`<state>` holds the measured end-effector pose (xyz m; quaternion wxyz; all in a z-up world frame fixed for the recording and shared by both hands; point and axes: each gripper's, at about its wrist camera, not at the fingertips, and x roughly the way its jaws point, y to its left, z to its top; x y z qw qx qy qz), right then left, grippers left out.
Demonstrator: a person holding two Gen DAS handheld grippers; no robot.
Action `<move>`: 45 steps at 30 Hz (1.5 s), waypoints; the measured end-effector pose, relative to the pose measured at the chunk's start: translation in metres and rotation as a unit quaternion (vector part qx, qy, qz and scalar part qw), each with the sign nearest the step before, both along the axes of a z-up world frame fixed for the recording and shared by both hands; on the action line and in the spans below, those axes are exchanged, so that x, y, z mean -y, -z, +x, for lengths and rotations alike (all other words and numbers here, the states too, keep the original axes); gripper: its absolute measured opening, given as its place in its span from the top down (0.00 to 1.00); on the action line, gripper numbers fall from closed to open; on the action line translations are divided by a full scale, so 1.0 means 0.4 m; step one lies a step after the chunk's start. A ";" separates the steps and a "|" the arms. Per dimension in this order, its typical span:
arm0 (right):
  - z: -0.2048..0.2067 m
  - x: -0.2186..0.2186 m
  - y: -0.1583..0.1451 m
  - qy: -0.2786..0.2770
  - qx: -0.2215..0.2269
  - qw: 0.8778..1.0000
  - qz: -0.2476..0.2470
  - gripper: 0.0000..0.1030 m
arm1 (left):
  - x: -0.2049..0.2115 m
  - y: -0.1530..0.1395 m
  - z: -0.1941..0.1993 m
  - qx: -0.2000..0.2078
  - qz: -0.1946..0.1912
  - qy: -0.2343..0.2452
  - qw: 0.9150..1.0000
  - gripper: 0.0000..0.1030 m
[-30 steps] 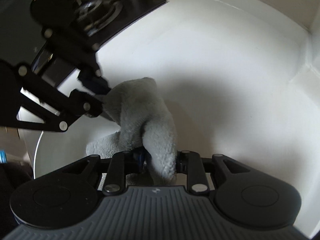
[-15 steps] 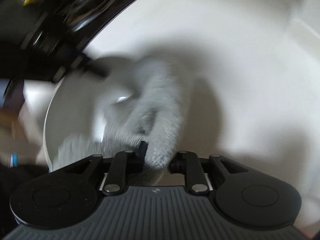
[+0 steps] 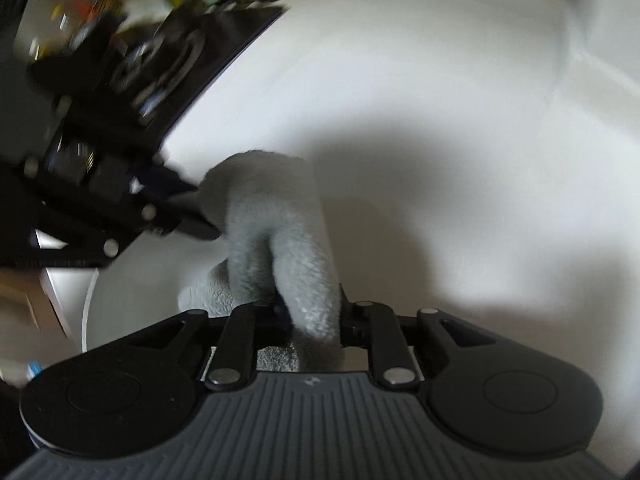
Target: Clean bowl
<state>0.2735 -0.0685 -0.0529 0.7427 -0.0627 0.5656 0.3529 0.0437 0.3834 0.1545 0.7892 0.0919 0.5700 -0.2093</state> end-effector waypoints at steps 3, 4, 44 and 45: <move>-0.029 0.017 0.001 0.040 0.006 0.999 0.004 0.87 | -0.055 -0.004 -0.062 0.000 -0.018 -0.063 0.998 0.92; -0.040 0.020 0.004 0.048 0.008 0.999 0.004 0.87 | -0.069 -0.006 -0.084 0.006 -0.024 -0.070 0.997 0.92; -0.053 -0.086 0.024 -0.161 0.021 0.978 -0.128 0.81 | -0.539 -0.215 -0.262 0.017 0.026 0.111 0.993 0.94; -0.047 -0.095 0.024 -0.173 0.026 0.975 -0.133 0.80 | -0.502 -0.214 -0.248 0.017 0.029 0.121 0.992 0.94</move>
